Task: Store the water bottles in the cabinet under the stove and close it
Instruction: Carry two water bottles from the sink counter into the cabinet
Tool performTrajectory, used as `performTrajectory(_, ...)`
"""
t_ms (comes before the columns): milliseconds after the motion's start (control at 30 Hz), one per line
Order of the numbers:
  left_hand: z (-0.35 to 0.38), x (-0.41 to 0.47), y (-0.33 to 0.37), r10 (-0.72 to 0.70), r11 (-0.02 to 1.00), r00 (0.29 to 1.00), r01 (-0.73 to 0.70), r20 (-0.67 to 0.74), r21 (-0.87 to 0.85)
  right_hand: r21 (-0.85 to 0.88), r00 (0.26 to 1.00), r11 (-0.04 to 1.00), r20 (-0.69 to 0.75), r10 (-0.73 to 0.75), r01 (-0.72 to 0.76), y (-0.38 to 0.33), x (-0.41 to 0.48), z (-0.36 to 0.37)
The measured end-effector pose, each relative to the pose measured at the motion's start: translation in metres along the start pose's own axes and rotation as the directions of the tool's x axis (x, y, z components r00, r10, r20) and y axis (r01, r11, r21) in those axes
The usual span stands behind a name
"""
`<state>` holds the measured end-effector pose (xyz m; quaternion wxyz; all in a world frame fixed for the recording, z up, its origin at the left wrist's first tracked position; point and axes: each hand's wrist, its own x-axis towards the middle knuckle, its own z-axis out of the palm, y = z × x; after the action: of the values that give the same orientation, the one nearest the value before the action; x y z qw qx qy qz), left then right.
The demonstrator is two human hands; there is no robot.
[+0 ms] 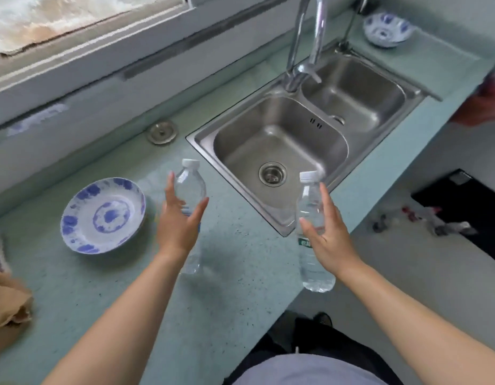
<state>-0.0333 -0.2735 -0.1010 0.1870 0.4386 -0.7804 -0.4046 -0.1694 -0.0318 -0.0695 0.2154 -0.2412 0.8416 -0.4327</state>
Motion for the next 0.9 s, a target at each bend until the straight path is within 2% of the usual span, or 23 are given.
performTrajectory(167, 0.037, -0.038, 0.011, -0.015, 0.973, 0.981, -0.031, 0.194, 0.229, 0.027, 0.991, 0.993, -0.059, 0.12, -0.118, 0.037, -0.026, -0.035)
performTrajectory(267, 0.068, -0.068, 0.045, 0.008, 0.945, 0.964, -0.094, 0.266, 0.314, 0.034, 0.979, 0.98, -0.063, 0.196, -0.194, 0.064, -0.047, -0.072)
performTrajectory(433, 0.152, -0.126, 0.132, 0.124, 0.884, 0.913, -0.279, 0.389, 0.374, 0.031, 0.952, 0.965, -0.154, 0.263, -0.261, 0.132, -0.089, -0.163)
performTrajectory(533, 0.222, -0.169, 0.186, 0.211, 0.891, 0.866, -0.361, 0.454, 0.274, 0.009, 0.916, 0.952, -0.27, 0.298, -0.307, 0.183, -0.123, -0.231)
performTrajectory(667, 0.32, -0.234, 0.255, 0.307, 0.83, 0.725, -0.521, 0.616, 0.2, 0.05, 0.806, 0.908, -0.442, 0.394, -0.417, 0.249, -0.183, -0.315)
performTrajectory(767, 0.387, -0.286, 0.302, 0.328, 0.763, 0.603, -0.623, 0.728, 0.173, 0.178, 0.672, 0.856, -0.55, 0.496, -0.486, 0.283, -0.23, -0.36)
performTrajectory(900, 0.457, -0.35, 0.349, 0.332, 0.667, 0.397, -0.74, 0.856, 0.085, 0.339, 0.505, 0.79, -0.626, 0.594, -0.51, 0.32, -0.283, -0.393)
